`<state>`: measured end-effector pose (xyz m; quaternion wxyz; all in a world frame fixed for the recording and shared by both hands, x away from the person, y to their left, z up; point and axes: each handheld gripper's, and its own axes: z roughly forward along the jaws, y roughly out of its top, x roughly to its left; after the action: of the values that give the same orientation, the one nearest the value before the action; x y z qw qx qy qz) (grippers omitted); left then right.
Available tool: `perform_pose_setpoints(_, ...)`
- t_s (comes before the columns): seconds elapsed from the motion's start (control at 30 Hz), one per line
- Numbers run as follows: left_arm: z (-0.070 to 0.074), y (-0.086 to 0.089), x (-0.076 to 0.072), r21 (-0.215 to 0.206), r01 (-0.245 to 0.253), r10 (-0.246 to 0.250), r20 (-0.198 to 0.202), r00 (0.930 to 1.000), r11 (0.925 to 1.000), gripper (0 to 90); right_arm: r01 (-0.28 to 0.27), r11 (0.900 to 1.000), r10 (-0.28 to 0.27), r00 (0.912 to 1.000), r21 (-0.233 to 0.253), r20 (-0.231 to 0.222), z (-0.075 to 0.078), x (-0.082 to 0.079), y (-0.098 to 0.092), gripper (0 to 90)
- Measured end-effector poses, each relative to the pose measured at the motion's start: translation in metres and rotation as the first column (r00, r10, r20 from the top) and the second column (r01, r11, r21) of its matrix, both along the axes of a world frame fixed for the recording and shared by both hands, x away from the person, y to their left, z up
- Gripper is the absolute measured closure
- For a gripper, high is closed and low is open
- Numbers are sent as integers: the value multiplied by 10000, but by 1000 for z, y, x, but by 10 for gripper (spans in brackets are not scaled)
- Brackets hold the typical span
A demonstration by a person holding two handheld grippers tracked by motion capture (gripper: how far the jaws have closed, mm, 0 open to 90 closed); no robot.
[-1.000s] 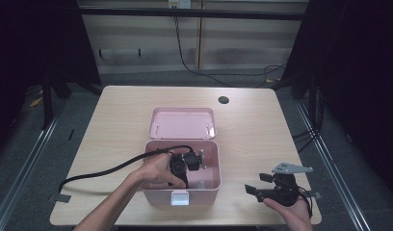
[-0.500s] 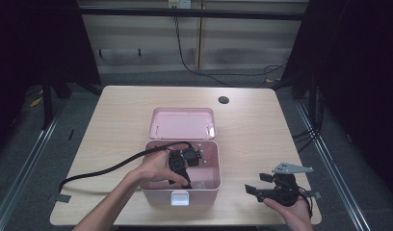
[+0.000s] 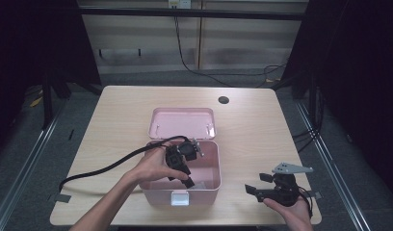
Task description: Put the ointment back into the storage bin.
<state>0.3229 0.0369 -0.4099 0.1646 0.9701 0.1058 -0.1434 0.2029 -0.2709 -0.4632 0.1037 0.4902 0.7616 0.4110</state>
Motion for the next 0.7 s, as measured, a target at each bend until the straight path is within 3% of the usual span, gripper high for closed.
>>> perform_pose_setpoints(0.17,10,4,-1,-380,-381,385,87,9992,9985,462,-14,10000,14,10000,12,26,0,0,0,210)
perform_pose_setpoints(0.57,33,20,-5,-827,-632,691,699,9952,9946,393,-8,10000,8,10000,19,36,0,0,0,210)
perform_pose_setpoints(0.7,37,23,-7,-892,-617,680,686,9953,9941,387,7,10000,-7,10000,24,15,0,1,-1,210)
